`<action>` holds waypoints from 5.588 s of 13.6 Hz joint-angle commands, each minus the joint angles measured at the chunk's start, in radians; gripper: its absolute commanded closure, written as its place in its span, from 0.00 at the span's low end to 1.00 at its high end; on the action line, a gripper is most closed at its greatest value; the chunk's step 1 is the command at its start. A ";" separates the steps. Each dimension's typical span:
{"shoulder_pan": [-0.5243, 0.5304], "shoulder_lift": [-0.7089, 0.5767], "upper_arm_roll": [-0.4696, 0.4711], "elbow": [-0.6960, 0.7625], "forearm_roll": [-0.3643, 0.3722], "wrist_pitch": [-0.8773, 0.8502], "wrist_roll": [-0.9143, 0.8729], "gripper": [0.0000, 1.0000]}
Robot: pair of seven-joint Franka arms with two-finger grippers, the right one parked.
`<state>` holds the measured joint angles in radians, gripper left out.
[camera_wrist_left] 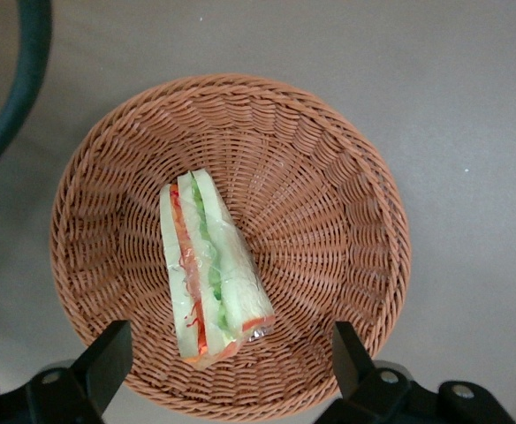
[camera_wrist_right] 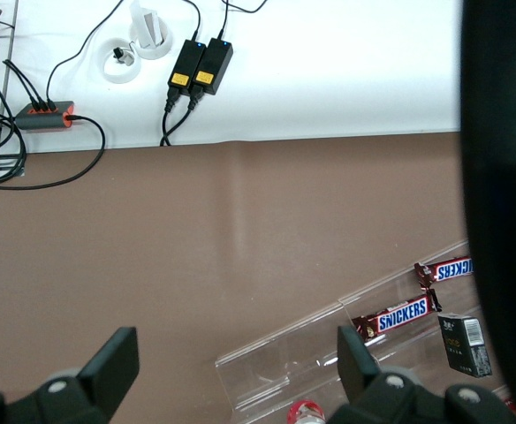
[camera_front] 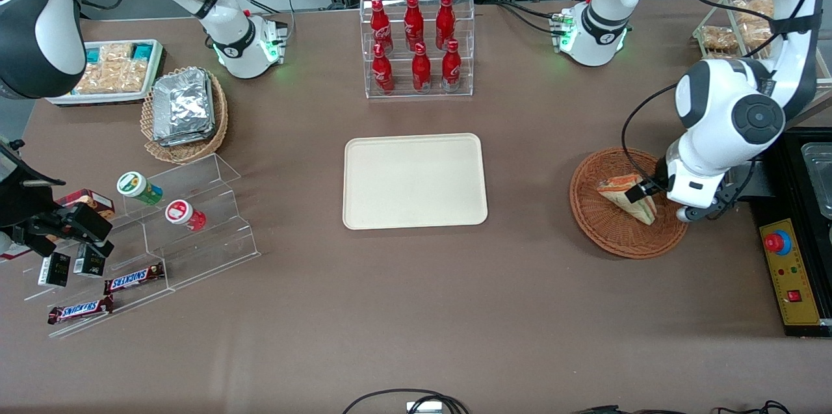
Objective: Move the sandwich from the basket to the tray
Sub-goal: 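Lower the open left gripper around the sandwich and close it, then lift the sandwich with the left gripper and carry it toward the tray, then lower the held sandwich onto the cream tray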
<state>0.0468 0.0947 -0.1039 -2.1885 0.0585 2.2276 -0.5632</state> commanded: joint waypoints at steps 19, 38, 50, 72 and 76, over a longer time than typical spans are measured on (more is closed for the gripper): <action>0.059 0.099 0.009 -0.247 0.007 0.423 -0.122 0.01; 0.038 0.019 -0.075 0.125 0.060 -0.127 -0.127 1.00; 0.033 0.069 -0.511 0.239 0.069 -0.195 -0.122 1.00; -0.337 0.511 -0.520 0.243 0.458 0.040 -0.448 1.00; -0.337 0.516 -0.520 0.243 0.458 0.032 -0.471 0.06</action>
<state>-0.2753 0.5904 -0.6320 -1.9682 0.4938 2.2704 -0.9978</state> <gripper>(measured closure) 0.749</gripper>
